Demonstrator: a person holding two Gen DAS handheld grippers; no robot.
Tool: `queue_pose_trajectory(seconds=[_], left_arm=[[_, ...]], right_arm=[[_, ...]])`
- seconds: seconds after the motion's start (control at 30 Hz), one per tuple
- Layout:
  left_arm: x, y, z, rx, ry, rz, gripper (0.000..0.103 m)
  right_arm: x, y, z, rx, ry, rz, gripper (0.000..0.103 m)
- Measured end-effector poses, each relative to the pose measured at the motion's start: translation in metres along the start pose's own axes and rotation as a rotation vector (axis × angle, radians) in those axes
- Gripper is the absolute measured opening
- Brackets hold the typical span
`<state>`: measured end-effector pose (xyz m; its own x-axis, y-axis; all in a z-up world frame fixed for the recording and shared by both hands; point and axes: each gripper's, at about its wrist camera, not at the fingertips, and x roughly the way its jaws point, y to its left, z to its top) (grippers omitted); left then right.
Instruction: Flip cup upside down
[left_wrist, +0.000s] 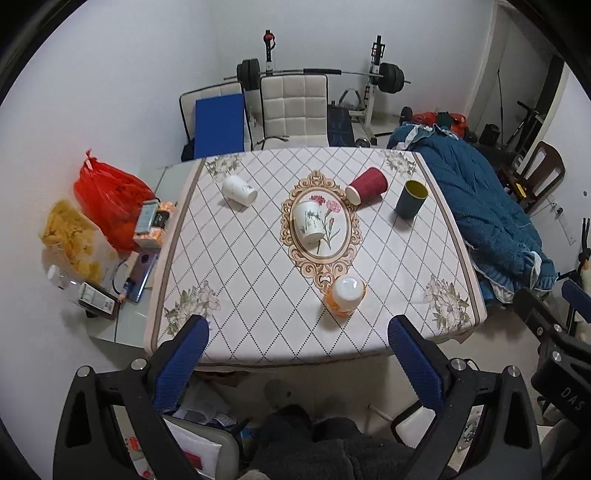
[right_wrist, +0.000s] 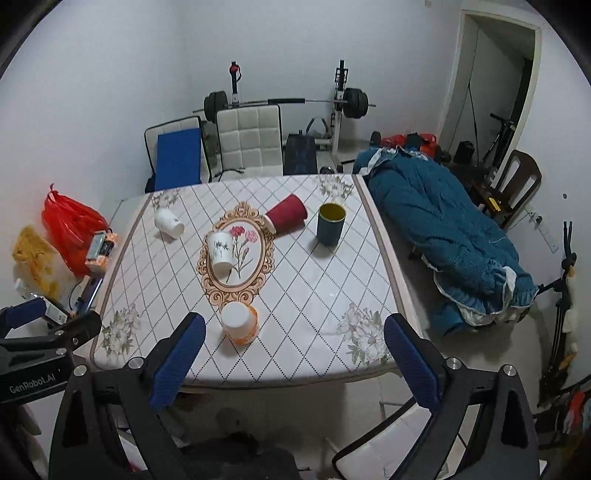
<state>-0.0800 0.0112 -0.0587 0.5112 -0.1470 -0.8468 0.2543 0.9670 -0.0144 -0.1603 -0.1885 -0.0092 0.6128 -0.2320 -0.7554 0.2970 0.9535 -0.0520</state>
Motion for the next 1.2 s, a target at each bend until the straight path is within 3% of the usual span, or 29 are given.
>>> queue_pose_trajectory(seconds=[0.33, 0.53, 1.2], left_arm=[[-0.025, -0.009, -0.008, -0.007, -0.004, 0.008, 0.099], [-0.021, -0.014, -0.013, -0.03, 0.025, -0.001, 0.099], [-0.026, -0.014, -0.012, -0.053, 0.011, 0.025, 0.099]], right_arm=[[-0.044, -0.006, 0.001, -0.019, -0.026, 0.026, 0.102], [-0.042, -0.007, 0.002, -0.03, -0.014, 0.018, 0.102], [-0.033, -0.014, 0.003, -0.041, 0.005, 0.025, 0.102]])
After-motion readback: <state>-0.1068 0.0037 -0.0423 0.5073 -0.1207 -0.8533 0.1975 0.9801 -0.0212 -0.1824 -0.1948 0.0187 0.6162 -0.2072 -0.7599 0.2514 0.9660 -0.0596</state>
